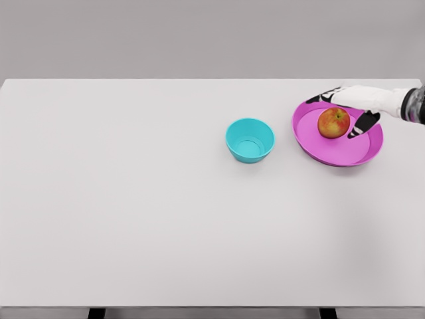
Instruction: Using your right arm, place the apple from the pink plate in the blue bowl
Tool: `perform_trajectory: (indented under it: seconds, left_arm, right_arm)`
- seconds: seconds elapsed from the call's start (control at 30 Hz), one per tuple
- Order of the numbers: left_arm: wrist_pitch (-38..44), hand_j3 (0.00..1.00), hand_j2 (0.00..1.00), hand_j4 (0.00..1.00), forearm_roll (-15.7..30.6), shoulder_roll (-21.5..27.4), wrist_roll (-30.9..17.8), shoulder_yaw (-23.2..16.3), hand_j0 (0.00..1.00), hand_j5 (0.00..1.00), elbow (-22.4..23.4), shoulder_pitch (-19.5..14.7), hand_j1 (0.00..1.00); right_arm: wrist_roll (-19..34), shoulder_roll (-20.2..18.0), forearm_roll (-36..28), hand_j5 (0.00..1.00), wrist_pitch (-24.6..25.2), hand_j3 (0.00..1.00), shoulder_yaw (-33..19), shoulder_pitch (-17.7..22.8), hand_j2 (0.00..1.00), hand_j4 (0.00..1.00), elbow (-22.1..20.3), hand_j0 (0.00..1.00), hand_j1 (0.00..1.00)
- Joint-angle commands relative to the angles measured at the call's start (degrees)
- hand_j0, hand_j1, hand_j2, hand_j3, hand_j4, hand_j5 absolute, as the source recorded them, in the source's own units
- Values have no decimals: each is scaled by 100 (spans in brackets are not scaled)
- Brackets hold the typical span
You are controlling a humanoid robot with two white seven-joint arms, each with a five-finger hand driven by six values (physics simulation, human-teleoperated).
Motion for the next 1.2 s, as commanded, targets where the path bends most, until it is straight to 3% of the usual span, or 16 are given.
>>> perform_trajectory:
  seconds: [0.0, 0.37, 0.77, 0.9, 0.93, 1.0, 1.17]
  left_arm:
    - [0, 100, 100, 100, 0, 0, -1, 0, 100, 100, 0, 0, 100]
    - [0, 100, 100, 100, 0, 0, -1, 0, 100, 100, 0, 9, 100]
    - [0, 100, 100, 100, 0, 0, -1, 0, 100, 100, 0, 0, 100]
    - [0, 100, 100, 100, 0, 0, -1, 0, 100, 100, 0, 9, 100]
    - [0, 100, 100, 100, 0, 0, -1, 0, 100, 100, 0, 0, 100]
    - [0, 100, 100, 100, 0, 0, -1, 0, 100, 100, 0, 0, 100]
    - [0, 100, 100, 100, 0, 0, -1, 0, 100, 100, 0, 9, 100]
  right_arm:
    - [-5, 69, -29, 100, 18, 100, 53, 0, 100, 100, 128, 100, 100]
    - [-5, 175, -21, 100, 18, 100, 53, -44, 100, 100, 611, 100, 100]
    - [-5, 210, -21, 99, 18, 99, 167, -53, 99, 99, 725, 99, 99]
    - [-5, 210, 85, 58, 18, 58, 193, -53, 58, 58, 761, 58, 58]
    - [-5, 210, 138, 53, 18, 53, 193, -53, 53, 53, 761, 53, 53]
    - [-5, 210, 146, 45, 18, 45, 193, -53, 45, 45, 796, 45, 45]
    - [-5, 210, 155, 45, 9, 45, 185, -79, 45, 45, 787, 45, 45]
